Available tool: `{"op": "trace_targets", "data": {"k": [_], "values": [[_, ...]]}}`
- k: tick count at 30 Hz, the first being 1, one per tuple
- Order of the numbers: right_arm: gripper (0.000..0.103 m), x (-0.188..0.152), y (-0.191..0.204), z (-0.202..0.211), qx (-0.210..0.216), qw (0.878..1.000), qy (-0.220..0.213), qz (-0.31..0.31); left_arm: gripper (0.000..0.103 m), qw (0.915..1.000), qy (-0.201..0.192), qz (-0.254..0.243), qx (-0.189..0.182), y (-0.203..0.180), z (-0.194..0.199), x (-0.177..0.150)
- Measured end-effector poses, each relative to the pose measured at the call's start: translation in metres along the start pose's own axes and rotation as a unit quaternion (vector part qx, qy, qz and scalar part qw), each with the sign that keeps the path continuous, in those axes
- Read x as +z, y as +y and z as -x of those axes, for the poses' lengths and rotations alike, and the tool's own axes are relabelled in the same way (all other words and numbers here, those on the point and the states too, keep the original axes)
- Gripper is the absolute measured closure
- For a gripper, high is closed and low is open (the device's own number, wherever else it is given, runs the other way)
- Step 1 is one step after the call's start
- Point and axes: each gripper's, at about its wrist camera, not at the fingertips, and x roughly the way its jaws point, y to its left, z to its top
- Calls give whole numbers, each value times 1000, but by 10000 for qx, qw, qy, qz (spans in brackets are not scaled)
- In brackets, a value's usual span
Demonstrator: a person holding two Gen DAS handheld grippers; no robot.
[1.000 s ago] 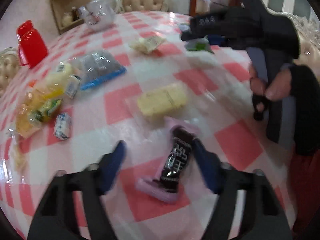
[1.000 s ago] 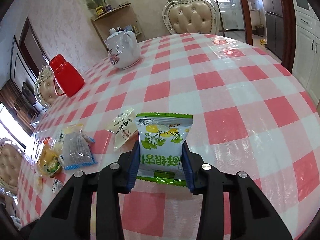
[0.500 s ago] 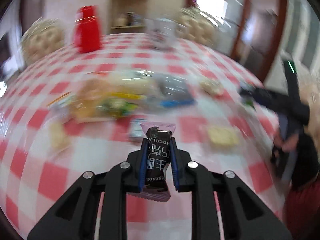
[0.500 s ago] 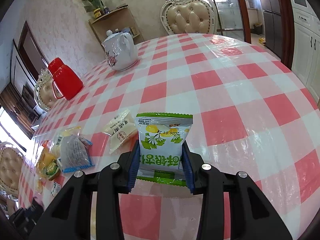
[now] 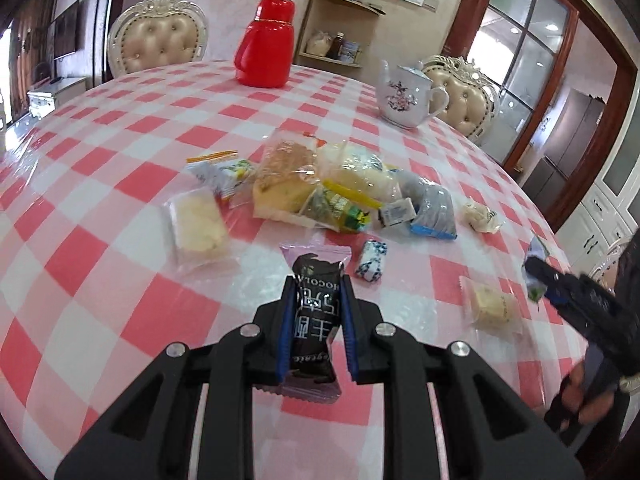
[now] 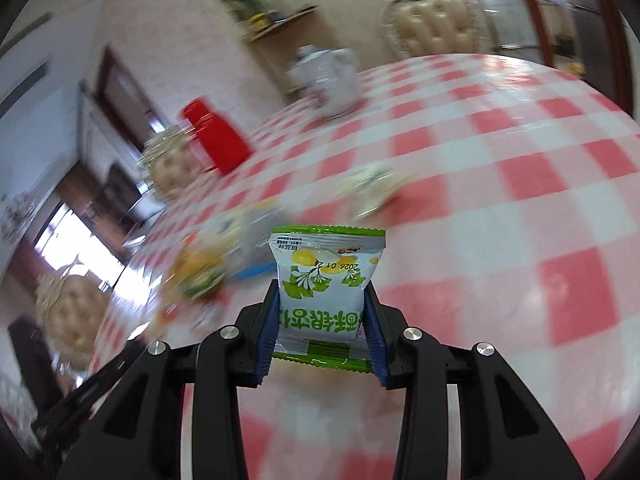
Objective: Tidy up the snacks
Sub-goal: 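Carry both snacks to the purple-rimmed container and open both tools to drop them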
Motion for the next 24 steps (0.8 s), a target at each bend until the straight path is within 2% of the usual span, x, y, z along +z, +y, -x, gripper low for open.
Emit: {"op": "trace_targets", "data": {"k": [5, 8, 16, 24], "values": [[64, -30, 43, 2, 402, 9983, 211, 365, 82, 9997, -51, 228, -16, 16, 8, -5], [64, -43, 63, 0, 489, 9967, 359, 535, 82, 9996, -101, 264, -24, 18, 14, -9], [64, -70, 89, 5, 734, 9934, 550, 685, 82, 9992, -249, 292, -119, 20, 37, -32], [64, -99, 120, 15, 706, 9908, 592, 992, 81, 9980, -596, -30, 232, 4, 80, -59]]}}
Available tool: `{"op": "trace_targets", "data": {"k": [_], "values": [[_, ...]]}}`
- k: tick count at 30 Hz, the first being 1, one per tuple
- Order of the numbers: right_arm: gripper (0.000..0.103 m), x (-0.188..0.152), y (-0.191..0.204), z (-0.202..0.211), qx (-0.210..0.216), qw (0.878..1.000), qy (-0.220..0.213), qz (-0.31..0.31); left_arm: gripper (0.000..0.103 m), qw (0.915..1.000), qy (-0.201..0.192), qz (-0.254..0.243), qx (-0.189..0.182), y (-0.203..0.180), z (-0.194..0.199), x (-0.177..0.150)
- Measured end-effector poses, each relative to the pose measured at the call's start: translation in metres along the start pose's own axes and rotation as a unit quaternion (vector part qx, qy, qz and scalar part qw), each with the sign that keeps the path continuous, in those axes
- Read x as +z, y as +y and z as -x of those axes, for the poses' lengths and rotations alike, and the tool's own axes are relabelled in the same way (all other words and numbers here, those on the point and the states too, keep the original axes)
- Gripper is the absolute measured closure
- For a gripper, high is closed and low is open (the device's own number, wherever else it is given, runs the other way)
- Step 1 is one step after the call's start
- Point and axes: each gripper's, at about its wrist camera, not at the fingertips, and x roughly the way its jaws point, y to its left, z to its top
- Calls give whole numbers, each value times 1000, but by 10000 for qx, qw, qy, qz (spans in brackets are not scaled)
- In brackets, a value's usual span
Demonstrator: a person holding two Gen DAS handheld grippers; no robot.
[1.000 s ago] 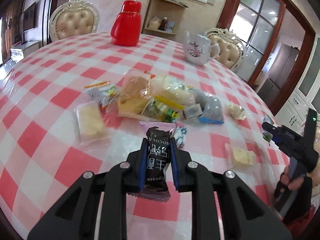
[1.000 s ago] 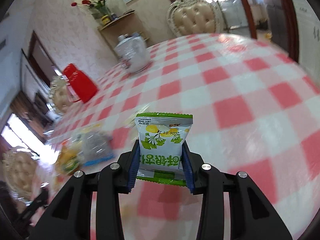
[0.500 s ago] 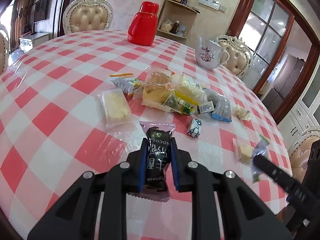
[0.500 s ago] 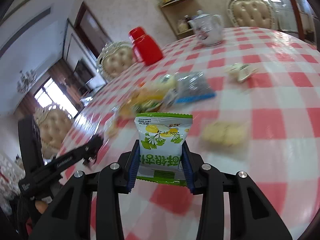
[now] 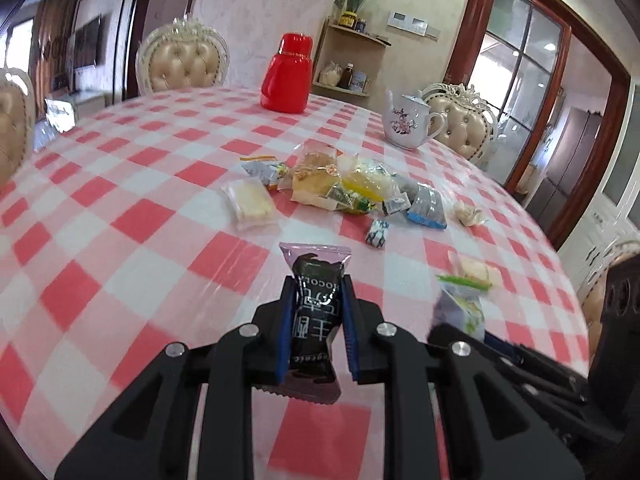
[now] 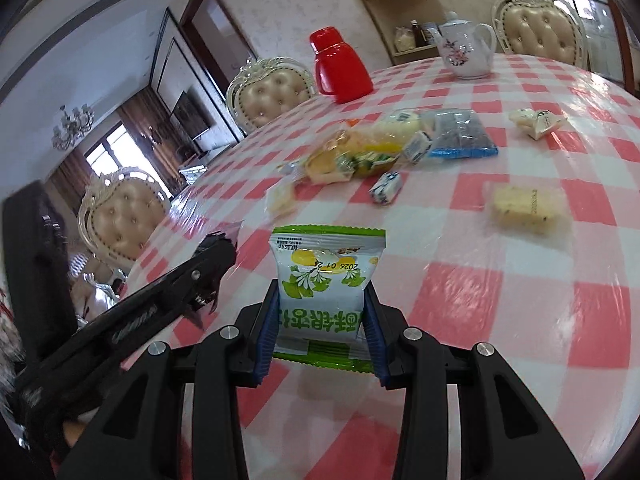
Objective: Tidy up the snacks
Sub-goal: 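Carry both snacks to the purple-rimmed container and open both tools to drop them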
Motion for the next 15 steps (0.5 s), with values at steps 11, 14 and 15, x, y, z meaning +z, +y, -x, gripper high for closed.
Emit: {"op": "trace_targets", "data": {"k": [11, 14, 15], "values": [[64, -24, 30, 8, 212, 9995, 201, 132, 81, 9986, -86, -150, 492, 16, 64, -21], [64, -30, 43, 9, 269, 9989, 264, 284, 81, 9981, -83, -148, 586, 24, 77, -28], [64, -32, 46, 10, 293, 9987, 285, 316, 81, 9977, -85, -160, 650, 27, 82, -30]]}}
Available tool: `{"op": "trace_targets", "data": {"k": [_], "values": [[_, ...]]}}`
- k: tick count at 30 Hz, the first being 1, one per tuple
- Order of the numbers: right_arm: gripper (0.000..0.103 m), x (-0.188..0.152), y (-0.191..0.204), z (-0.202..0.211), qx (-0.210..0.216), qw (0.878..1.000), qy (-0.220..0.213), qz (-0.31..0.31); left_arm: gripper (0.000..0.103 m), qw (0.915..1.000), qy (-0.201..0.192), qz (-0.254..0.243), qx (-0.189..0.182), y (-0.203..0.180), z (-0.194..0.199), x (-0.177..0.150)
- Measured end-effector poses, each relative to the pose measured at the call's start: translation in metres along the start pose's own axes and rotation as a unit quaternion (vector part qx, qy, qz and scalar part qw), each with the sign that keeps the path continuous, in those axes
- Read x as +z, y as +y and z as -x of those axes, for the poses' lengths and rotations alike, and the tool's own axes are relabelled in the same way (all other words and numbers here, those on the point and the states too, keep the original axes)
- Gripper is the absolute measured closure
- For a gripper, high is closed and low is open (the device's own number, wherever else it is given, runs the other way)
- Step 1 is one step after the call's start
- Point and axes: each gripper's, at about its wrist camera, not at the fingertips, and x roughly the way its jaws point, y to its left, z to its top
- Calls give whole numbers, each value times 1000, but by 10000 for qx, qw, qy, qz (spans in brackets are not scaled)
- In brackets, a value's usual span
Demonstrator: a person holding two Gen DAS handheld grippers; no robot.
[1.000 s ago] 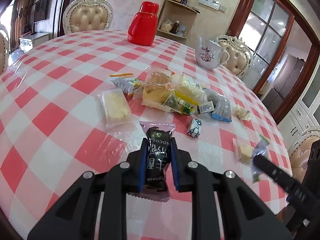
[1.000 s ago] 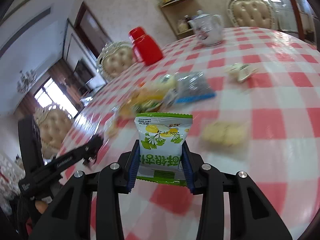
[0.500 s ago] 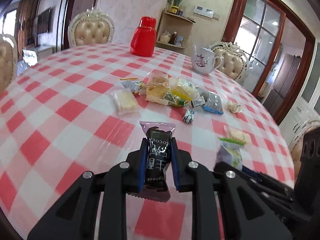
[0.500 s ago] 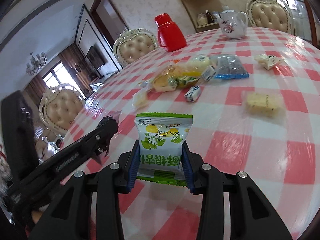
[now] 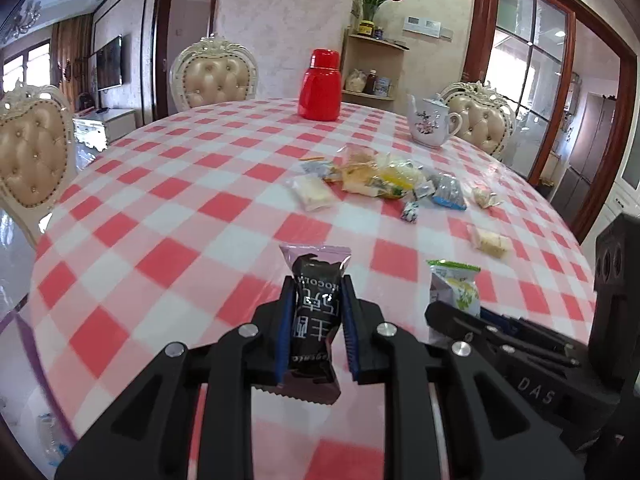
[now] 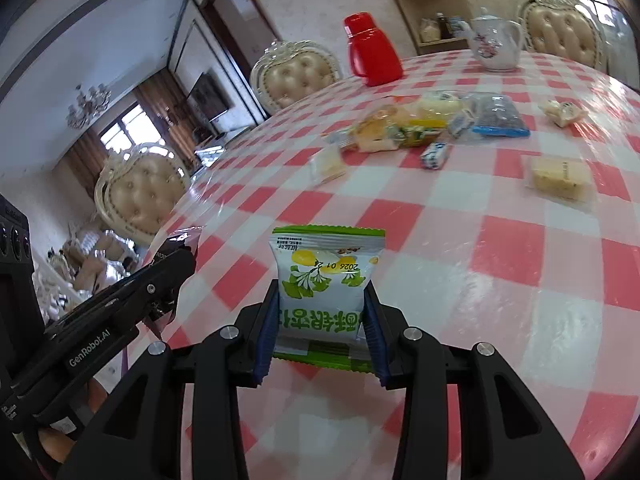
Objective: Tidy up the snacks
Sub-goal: 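Carry both snacks to the purple-rimmed container and open both tools to drop them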
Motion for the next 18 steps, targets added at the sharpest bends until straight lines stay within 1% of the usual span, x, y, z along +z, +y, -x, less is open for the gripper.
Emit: {"op": "trace_targets", "data": {"k": [10, 18], "values": [[64, -20, 57, -4, 300, 9973, 267, 621, 81, 9992, -1, 64, 387, 45, 36, -24], [64, -42, 112, -14, 589, 9887, 564, 1261, 81, 9964, 20, 312, 783, 99, 60, -44]]}}
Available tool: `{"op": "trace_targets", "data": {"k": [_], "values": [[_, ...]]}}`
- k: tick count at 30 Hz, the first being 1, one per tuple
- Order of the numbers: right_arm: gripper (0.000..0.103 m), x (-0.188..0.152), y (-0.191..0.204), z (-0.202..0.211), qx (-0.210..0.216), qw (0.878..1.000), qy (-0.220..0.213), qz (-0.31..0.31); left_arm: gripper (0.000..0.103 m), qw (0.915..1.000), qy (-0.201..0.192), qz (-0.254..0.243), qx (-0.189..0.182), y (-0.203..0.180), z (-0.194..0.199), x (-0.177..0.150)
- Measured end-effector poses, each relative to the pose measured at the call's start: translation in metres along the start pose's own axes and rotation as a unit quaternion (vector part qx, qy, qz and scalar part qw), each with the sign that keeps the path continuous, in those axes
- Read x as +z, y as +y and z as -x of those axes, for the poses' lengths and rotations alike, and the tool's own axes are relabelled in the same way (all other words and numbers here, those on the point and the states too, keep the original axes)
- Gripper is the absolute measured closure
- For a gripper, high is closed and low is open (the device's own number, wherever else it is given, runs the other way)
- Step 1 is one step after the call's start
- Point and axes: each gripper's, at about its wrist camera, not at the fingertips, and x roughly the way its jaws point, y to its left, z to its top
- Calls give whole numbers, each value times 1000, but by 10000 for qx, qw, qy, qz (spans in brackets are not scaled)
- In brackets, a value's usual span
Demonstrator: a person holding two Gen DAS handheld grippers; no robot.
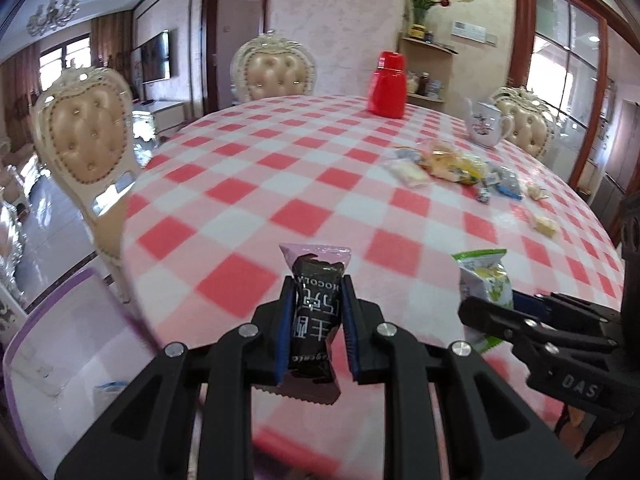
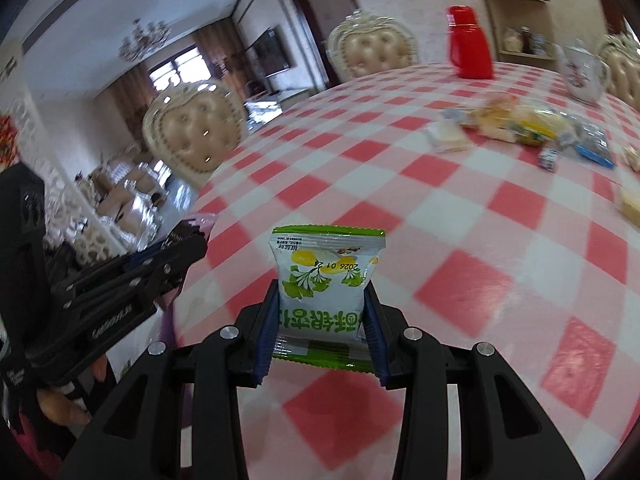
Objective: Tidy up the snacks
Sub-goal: 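Carry both snacks to the purple-rimmed container and open both tools to drop them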
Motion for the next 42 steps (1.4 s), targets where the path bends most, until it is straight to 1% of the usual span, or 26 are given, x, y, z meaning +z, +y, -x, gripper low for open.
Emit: {"op": "trace_targets", "data": {"k": [3, 8, 12, 14, 16, 19, 21, 22, 23, 24, 25, 26, 28, 30, 34, 37, 38, 39, 40, 41, 42], "values": [[64, -5, 26, -7, 135, 9994, 113, 300, 81, 9999, 37, 88, 138, 24, 3, -6], [64, -13, 64, -18, 339, 9960, 326, 759, 81, 9991, 110, 349, 211, 69, 9, -9], [64, -18, 93, -29, 575, 9914, 511, 1054, 81, 9987, 194, 307, 355, 96, 15, -7], [64, -22, 113, -35, 705, 9874, 603, 1285, 81, 9985, 267, 228, 412, 107, 20, -7], [64, -25, 129, -39, 819, 9838, 673, 1448, 81, 9980, 292, 107, 553, 118, 27, -8], [64, -32, 157, -47, 1084, 9751, 826, 1751, 80, 9962, 396, -59, 779, 132, 35, -9], [63, -39, 175, -50, 1312, 9672, 926, 1969, 79, 9945, 475, -139, 927, 142, 39, -11], [62, -42, 181, -49, 1497, 9635, 929, 2014, 77, 9931, 560, -192, 1014, 148, 40, -13], [60, -45, 187, -46, 1755, 9581, 947, 2054, 67, 9914, 668, -244, 1102, 153, 40, -15], [47, -45, 189, -44, 1829, 9562, 931, 2087, 46, 9883, 809, -294, 1258, 159, 38, -18], [30, -45, 191, -40, 1821, 9563, 824, 2133, 33, 9862, 819, -279, 1410, 163, 40, -19], [26, -42, 189, -32, 1757, 9585, 607, 2160, 16, 9839, 715, -198, 1628, 168, 43, -18], [25, -35, 181, -25, 1689, 9621, 459, 2091, 15, 9819, 567, 30, 1808, 177, 48, -16], [25, -27, 163, -21, 1568, 9692, 336, 1869, 14, 9844, 505, 223, 1670, 178, 51, -12], [25, -15, 121, -17, 1234, 9834, 230, 1311, 9, 9901, 187, 225, 1371, 157, 52, -8], [25, -9, 81, -8, 842, 9929, 48, 842, 6, 9958, -69, 361, 841, 126, 51, -1], [25, -6, 62, -2, 663, 9959, -97, 608, 4, 9968, -147, 433, 650, 116, 52, 2], [23, -4, 50, 3, 543, 9973, -208, 459, 3, 9975, -244, 520, 414, 103, 52, 5], [18, -2, 30, 13, 347, 9982, -414, 257, 2, 9976, -334, 579, 192, 90, 52, 9], [16, -2, 21, 17, 246, 9981, -532, 176, 2, 9973, -400, 614, 15, 78, 51, 12], [16, -2, 5, 27, 54, 9974, -709, 68, 2, 9970, -433, 632, -107, 67, 49, 14]]}}
